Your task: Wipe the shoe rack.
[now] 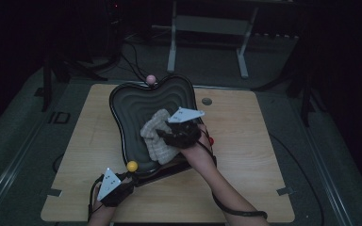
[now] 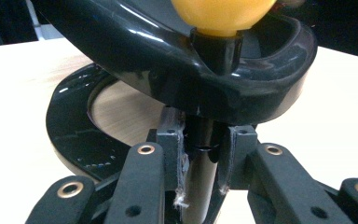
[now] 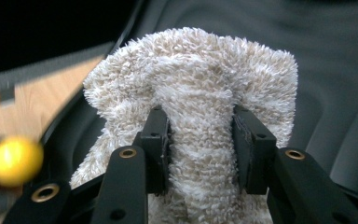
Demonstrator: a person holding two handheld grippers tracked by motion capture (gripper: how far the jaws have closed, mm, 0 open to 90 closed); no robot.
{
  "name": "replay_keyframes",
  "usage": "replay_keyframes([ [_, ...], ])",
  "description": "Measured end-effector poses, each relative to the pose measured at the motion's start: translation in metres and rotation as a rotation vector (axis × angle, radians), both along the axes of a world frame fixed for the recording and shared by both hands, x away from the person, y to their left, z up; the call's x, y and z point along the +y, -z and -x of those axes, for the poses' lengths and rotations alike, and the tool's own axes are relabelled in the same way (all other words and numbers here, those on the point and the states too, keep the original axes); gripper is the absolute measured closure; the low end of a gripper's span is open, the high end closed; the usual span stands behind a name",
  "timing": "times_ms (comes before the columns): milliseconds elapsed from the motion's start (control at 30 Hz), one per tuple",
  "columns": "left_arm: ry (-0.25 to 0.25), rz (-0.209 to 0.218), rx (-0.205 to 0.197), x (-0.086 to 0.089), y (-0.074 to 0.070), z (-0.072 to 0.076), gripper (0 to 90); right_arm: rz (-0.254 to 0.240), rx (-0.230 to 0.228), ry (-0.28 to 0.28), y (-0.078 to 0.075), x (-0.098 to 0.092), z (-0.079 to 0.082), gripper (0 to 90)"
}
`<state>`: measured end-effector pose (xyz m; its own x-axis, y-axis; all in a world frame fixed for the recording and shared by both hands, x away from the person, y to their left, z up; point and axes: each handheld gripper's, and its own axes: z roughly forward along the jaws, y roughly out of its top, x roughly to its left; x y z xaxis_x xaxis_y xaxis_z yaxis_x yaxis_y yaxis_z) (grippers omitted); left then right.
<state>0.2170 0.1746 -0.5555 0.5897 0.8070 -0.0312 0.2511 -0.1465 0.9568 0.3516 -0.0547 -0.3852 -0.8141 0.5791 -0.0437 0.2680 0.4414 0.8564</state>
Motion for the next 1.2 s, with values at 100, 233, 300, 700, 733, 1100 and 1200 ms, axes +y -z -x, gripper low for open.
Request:
replay_keyframes([
  [100, 0.003, 0.004, 0.004, 0.000, 0.000, 0.000, 72.5, -0.029, -0.012, 0.016, -0.017, 0.011, -0.015, 61.3],
  [233, 0.003, 0.001, 0.003, 0.000, 0.000, 0.000, 72.6, -0.035, -0.021, 0.046, -0.032, 0.025, -0.033, 61.3],
  [300, 0.002, 0.005, 0.003, 0.000, 0.000, 0.000, 72.5, -0.043, -0.024, 0.073, -0.038, 0.029, -0.043, 61.3],
  [700, -0.001, 0.007, 0.005, 0.000, 0.000, 0.000, 72.7, 0.033, -0.026, 0.218, -0.012, 0.050, -0.081, 60.9],
  [733, -0.001, 0.008, 0.005, 0.000, 0.000, 0.000, 72.7, 0.034, -0.029, 0.217, -0.011, 0.051, -0.080, 60.9],
  [1100, 0.001, 0.010, 0.003, 0.000, 0.001, 0.000, 72.5, 0.086, -0.025, 0.146, -0.002, 0.055, -0.062, 60.7],
  [1200, 0.002, 0.009, 0.003, 0.000, 0.001, 0.000, 72.5, 0.095, -0.028, 0.130, 0.001, 0.054, -0.057, 60.6],
])
